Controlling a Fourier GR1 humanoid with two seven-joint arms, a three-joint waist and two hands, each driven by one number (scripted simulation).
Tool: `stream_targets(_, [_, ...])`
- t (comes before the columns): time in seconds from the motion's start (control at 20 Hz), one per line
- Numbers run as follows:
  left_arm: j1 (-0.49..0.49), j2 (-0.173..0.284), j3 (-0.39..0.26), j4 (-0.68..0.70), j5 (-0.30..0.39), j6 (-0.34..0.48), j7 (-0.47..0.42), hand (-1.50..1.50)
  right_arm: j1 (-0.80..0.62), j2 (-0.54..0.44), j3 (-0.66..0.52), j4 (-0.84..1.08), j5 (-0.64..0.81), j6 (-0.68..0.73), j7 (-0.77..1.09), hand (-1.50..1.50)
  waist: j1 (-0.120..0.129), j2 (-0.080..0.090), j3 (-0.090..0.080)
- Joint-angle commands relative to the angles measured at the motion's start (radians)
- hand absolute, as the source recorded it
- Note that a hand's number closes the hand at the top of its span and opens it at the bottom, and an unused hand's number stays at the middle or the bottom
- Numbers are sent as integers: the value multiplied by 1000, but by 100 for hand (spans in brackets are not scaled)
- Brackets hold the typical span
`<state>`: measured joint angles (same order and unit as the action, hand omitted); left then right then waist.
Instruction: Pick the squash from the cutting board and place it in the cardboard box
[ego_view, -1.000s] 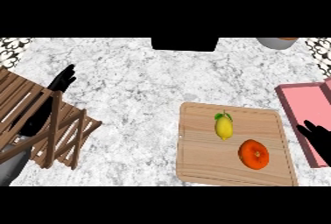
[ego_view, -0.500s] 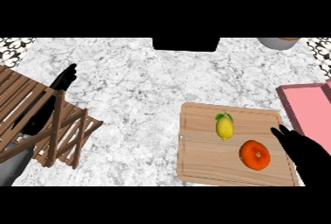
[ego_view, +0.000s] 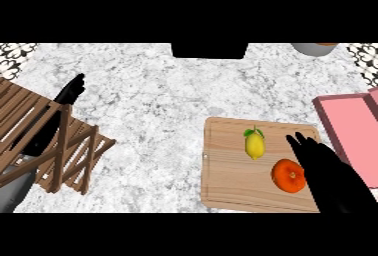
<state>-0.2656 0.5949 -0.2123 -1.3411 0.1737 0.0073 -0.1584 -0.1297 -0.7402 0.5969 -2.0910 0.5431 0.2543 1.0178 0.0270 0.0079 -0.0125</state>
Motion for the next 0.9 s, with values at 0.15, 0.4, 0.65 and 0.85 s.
stream_targets(0.15, [-22, -120, -58, -74, -40, 32, -5, 0, -79, 99, 23, 143, 52, 51, 55, -150, -18, -5, 12])
stream_targets(0.4, [30, -98, -28, -93, -55, 10, -26, 0, -45, 122, 39, 169, 107, 63, 53, -150, -24, -9, 12])
stream_targets(0.65, [4, -108, 9, -57, -54, -16, -30, 0, -29, 141, 23, 228, 139, 33, -30, -150, -30, -8, 12])
stream_targets(0.85, [42, -87, 15, -137, -52, -51, -2, 0, -65, 207, 4, 331, 142, 30, -75, -150, -17, -9, 13])
